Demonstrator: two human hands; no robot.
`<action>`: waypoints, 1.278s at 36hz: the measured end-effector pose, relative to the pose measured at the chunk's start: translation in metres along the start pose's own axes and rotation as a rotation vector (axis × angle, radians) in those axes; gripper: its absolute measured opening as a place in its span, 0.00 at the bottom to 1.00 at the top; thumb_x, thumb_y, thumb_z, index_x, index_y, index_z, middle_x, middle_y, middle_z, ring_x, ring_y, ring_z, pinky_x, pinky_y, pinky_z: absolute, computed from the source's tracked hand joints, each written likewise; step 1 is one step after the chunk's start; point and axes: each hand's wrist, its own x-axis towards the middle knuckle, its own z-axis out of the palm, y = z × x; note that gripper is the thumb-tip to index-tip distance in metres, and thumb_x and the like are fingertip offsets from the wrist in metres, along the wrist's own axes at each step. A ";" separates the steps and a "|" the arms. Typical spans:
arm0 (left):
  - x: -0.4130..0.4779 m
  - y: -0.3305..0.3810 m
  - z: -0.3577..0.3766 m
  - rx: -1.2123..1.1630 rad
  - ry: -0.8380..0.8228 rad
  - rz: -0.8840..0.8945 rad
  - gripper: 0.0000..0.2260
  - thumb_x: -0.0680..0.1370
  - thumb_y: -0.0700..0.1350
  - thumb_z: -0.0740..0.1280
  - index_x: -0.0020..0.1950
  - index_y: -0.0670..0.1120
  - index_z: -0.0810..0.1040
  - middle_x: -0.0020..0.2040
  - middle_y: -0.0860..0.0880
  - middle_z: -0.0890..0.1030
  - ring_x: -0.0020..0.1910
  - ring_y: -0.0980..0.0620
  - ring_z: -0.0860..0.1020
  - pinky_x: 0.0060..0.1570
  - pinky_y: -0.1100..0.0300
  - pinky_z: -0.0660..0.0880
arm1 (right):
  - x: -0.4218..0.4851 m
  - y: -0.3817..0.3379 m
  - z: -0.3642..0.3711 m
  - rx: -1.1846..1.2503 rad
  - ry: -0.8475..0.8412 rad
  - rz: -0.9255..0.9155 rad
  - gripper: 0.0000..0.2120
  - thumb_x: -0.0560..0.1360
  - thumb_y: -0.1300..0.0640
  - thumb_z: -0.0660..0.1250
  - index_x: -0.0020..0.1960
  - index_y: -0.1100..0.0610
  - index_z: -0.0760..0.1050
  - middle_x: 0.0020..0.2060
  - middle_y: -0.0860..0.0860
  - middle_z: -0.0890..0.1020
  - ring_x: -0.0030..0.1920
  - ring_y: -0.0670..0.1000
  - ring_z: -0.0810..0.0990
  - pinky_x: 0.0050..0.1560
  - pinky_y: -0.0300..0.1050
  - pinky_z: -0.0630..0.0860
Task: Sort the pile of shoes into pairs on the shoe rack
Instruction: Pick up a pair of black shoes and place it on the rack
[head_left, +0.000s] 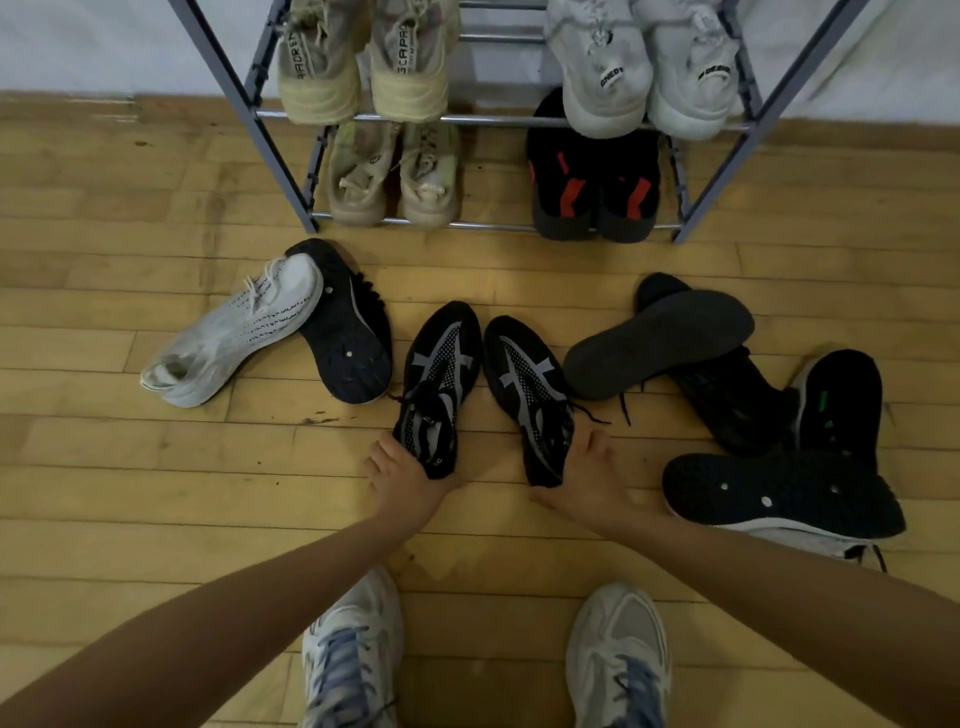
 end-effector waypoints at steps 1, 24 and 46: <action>0.001 0.000 0.000 -0.012 0.020 0.024 0.51 0.66 0.55 0.77 0.74 0.36 0.48 0.69 0.39 0.60 0.68 0.40 0.59 0.70 0.48 0.56 | 0.001 -0.001 0.001 -0.007 0.007 0.008 0.55 0.68 0.46 0.74 0.76 0.58 0.37 0.71 0.62 0.54 0.69 0.63 0.60 0.66 0.53 0.66; -0.011 0.008 -0.054 -0.759 -0.154 0.012 0.33 0.70 0.41 0.75 0.71 0.49 0.65 0.59 0.51 0.76 0.60 0.49 0.75 0.61 0.54 0.73 | -0.017 0.002 -0.034 0.790 -0.043 -0.016 0.44 0.69 0.62 0.73 0.75 0.47 0.52 0.65 0.49 0.68 0.66 0.51 0.69 0.66 0.49 0.69; -0.007 0.127 -0.189 -0.809 0.019 0.364 0.35 0.71 0.37 0.74 0.73 0.48 0.61 0.56 0.55 0.73 0.57 0.54 0.73 0.56 0.61 0.69 | -0.028 -0.100 -0.207 0.651 0.299 -0.451 0.42 0.70 0.61 0.73 0.76 0.49 0.53 0.63 0.43 0.67 0.62 0.42 0.67 0.60 0.38 0.66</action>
